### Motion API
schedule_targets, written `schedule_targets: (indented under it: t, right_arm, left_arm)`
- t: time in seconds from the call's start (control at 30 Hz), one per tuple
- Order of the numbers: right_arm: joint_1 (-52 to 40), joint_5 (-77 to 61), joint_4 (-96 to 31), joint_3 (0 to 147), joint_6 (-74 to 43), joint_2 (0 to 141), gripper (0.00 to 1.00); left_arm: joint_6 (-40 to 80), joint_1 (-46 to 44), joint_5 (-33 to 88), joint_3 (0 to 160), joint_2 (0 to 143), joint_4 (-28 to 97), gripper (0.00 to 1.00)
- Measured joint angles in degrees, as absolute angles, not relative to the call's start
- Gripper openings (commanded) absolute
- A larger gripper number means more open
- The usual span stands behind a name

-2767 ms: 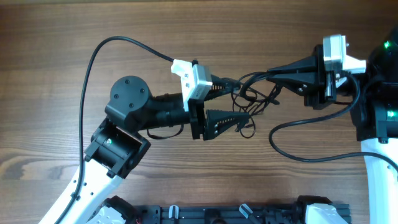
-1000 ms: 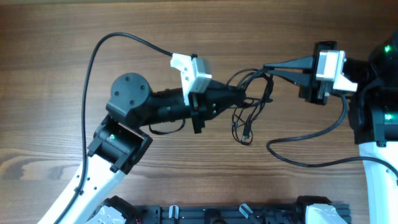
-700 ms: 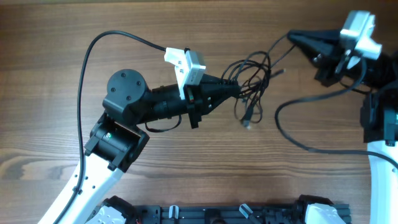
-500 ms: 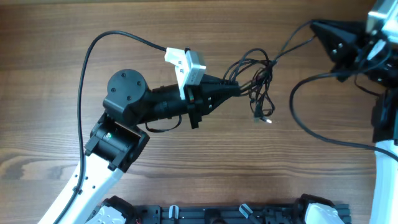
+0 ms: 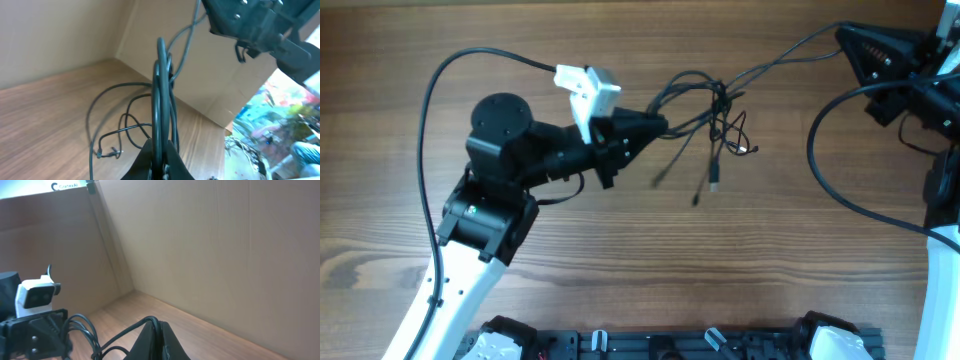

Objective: Untangle cables

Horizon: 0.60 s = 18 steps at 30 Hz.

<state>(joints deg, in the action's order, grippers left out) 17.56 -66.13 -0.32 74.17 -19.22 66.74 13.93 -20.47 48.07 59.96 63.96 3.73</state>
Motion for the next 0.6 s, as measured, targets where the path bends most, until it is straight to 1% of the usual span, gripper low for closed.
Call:
schedule_targets:
  t: [0.23,0.27,0.3,0.37,0.4,0.43,0.6]
  right_arm:
    - [17.56,-66.15,-0.32,74.17,-20.36,66.74,0.04]
    - [17.56,-66.17,-0.32,74.17,-20.38,66.74,0.05]
    - [17.56,-66.26,-0.32,74.17,-20.38,66.74,0.08]
    - [17.58,-66.78,-0.16,74.17,-20.58,66.74,0.62]
    - [17.85,-66.87,-0.05,74.17,-20.73,66.74,0.91]
    - [18.15,-67.24,0.05,74.17,-20.8,66.74,1.0]
    - [18.33,-74.56,0.1,74.17,-19.2,66.74,1.0]
  left_arm:
    - [13.78,-15.09,48.93,59.96,61.08,3.9,0.04]
    - [13.78,-14.83,48.99,59.96,60.66,3.9,0.04]
    - [13.8,-14.17,49.23,59.96,59.92,3.9,0.04]
    - [13.78,-13.26,49.34,59.96,58.85,3.95,0.04]
    - [13.8,-12.88,49.32,59.96,58.46,4.08,0.04]
    - [13.87,-12.62,49.25,59.96,58.26,4.16,0.04]
    - [14.98,-12.6,49.12,59.96,58.26,4.12,0.04]
